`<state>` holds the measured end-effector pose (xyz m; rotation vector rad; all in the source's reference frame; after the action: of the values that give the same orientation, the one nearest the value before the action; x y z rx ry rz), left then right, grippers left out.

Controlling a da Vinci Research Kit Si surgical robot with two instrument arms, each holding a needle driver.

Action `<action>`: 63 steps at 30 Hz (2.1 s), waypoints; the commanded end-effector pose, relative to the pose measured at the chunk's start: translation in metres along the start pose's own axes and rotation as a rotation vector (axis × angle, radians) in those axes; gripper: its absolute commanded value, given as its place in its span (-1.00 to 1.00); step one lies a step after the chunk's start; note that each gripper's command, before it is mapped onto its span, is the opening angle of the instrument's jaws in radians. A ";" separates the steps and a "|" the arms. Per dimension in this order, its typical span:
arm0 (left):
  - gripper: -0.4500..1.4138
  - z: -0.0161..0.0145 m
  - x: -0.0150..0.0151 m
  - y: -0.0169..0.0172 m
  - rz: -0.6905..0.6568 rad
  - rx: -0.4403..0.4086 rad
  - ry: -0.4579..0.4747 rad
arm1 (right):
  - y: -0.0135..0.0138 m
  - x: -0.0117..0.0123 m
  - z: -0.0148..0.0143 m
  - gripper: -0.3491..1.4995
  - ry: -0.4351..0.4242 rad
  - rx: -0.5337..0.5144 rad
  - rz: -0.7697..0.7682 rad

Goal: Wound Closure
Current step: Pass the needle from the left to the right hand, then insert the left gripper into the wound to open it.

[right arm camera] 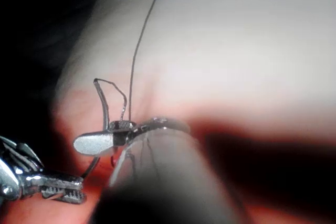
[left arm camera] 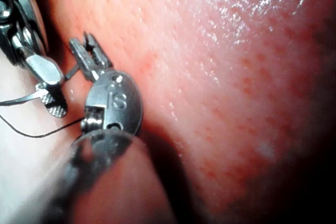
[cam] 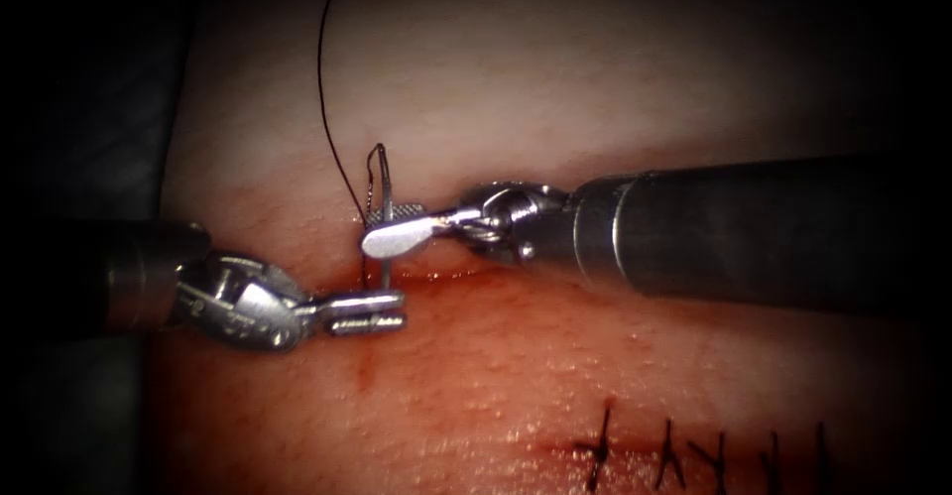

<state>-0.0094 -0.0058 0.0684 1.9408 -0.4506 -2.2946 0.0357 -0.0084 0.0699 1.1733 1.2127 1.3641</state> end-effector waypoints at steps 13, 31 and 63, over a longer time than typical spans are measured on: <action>-1.00 0.0008 -0.0002 0.0006 0.005 0.002 0.000 | 0.0004 0.0004 0.0008 0.01 0.003 0.003 0.000; -0.17 0.0005 0.0000 0.0004 -0.157 0.002 0.002 | 0.0005 0.0010 0.0003 -1.00 0.040 -0.082 0.040; -1.00 -0.0017 -0.0071 0.0010 -0.693 -0.261 -0.488 | 0.0011 0.0017 -0.0013 -1.00 0.074 0.003 -0.484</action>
<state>-0.0062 -0.0054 0.0754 1.4854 0.5828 -3.0723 0.0336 -0.0069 0.0705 0.7564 1.4424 1.0374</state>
